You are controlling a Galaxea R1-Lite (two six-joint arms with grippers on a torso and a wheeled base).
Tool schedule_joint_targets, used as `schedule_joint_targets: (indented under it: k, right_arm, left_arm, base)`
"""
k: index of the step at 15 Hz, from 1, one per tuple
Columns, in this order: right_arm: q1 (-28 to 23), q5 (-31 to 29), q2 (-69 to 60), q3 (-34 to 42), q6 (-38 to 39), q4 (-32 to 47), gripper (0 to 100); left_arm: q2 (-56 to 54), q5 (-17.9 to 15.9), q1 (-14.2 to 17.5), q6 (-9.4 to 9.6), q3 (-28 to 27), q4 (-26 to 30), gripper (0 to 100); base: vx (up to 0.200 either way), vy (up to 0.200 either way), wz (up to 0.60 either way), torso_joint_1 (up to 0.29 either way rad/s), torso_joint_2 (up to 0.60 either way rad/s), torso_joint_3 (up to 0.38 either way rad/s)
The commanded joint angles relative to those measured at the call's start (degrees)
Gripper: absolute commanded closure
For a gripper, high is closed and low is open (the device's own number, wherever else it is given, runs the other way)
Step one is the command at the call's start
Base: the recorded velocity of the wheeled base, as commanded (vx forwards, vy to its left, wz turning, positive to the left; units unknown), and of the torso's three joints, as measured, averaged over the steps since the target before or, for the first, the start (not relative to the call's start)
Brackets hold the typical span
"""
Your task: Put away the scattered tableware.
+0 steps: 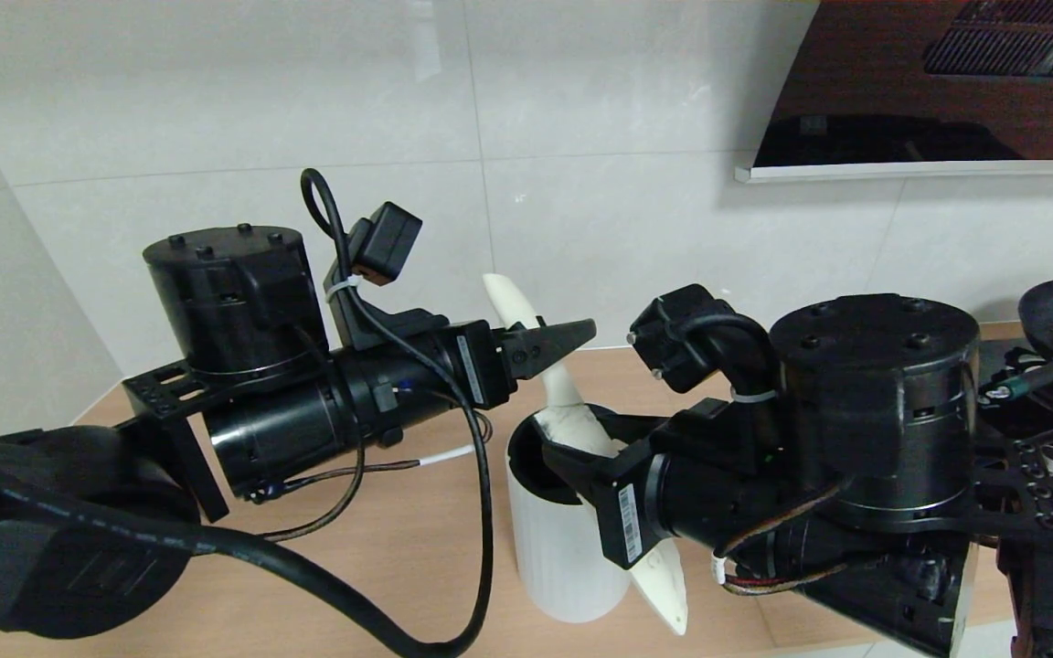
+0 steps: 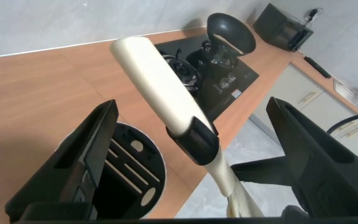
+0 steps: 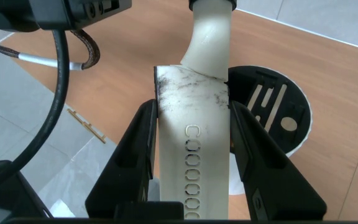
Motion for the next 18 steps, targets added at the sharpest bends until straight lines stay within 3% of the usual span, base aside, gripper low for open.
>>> schedule_joint_targets:
  k: [1, 11, 12, 18]
  right_arm:
    - [0.0, 0.0, 0.0, 0.0, 0.1, 0.0, 100]
    - [0.0, 0.1, 0.1, 0.1, 0.1, 0.0, 100]
    - [0.0, 0.1, 0.1, 0.1, 0.1, 0.0, 100]
    - [0.0, 0.0, 0.1, 0.0, 0.1, 0.0, 100]
  left_arm:
    - [-0.2, 0.0, -0.1, -0.01, 0.0, 0.0, 0]
    - [0.1, -0.1, -0.8, -0.01, -0.1, -0.1, 0]
    - [0.1, -0.1, -0.9, -0.01, -0.2, -0.1, 100]
    - [0.1, -0.4, -1.0, -0.01, -0.4, -0.1, 100]
  base:
    - [0.000, 0.000, 0.00, 0.000, 0.00, 0.000]
    - [0.000, 0.000, 0.00, 0.000, 0.00, 0.000]
    - [0.000, 0.000, 0.00, 0.000, 0.00, 0.000]
    - [0.000, 0.000, 0.00, 0.000, 0.00, 0.000]
